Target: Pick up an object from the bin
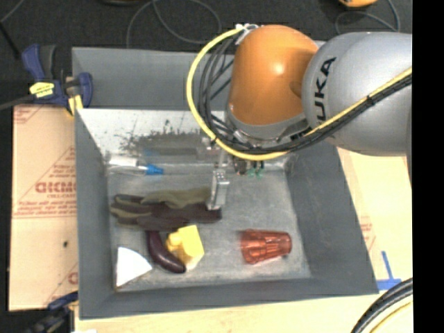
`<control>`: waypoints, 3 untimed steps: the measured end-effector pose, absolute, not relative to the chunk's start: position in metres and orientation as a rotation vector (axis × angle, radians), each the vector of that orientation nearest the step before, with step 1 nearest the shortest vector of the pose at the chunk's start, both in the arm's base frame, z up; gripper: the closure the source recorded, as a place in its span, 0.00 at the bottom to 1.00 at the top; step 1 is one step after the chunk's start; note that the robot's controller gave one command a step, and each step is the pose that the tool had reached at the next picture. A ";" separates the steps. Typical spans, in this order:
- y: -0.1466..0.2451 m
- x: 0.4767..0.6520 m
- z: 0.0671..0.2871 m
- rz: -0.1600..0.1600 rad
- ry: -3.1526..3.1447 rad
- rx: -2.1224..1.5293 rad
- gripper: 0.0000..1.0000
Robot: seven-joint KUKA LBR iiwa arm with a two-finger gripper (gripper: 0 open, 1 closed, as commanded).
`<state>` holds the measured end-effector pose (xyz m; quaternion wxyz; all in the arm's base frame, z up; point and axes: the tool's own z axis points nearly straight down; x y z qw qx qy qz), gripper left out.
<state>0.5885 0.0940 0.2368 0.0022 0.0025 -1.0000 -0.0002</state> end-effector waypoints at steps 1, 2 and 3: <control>0.094 0.590 0.242 -0.002 -3.146 0.005 0.00; 0.092 0.589 0.213 -0.004 -3.151 -0.081 0.00; 0.093 0.590 0.192 -0.003 -3.145 -0.123 0.00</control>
Offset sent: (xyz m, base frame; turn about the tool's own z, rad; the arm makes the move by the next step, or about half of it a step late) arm -0.0105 -0.0043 -0.1118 0.1945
